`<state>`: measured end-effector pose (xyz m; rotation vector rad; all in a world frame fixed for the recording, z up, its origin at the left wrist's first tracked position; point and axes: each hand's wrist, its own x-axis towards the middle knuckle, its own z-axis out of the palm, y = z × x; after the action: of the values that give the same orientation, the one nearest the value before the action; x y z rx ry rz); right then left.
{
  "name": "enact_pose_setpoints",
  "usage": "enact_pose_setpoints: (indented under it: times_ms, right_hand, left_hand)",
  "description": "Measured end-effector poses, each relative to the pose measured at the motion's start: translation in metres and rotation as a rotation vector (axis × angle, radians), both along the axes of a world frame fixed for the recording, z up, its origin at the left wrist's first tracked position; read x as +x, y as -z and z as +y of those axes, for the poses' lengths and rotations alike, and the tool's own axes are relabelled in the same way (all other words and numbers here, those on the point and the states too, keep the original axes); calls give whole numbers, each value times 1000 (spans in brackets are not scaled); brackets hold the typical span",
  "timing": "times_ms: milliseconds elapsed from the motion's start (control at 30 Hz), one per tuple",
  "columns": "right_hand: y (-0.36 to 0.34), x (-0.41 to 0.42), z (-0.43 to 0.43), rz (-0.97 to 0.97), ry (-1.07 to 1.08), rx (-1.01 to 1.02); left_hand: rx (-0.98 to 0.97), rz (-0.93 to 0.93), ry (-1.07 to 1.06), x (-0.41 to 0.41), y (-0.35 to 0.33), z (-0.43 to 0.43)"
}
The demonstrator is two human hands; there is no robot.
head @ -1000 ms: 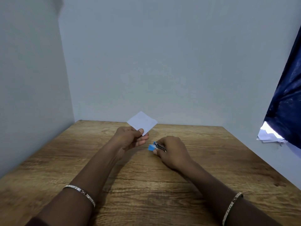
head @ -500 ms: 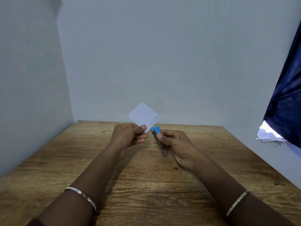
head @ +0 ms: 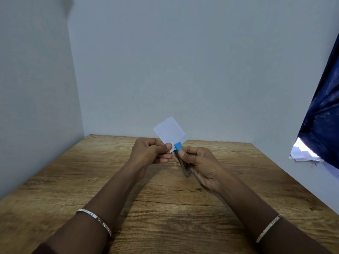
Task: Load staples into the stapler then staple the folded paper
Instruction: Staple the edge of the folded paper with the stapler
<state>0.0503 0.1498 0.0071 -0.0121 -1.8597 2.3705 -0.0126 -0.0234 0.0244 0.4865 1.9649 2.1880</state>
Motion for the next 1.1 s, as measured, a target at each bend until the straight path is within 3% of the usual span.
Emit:
enact_pose_setpoints:
  times_ms: [800,1100]
  right_hand:
    - [-7,2,-12,-57,179,75]
    - [-1,2,-4,-49,32,-45]
  left_hand:
    - [-15,-46,62,0,4,2]
    - [27,-42,15,1,2,1]
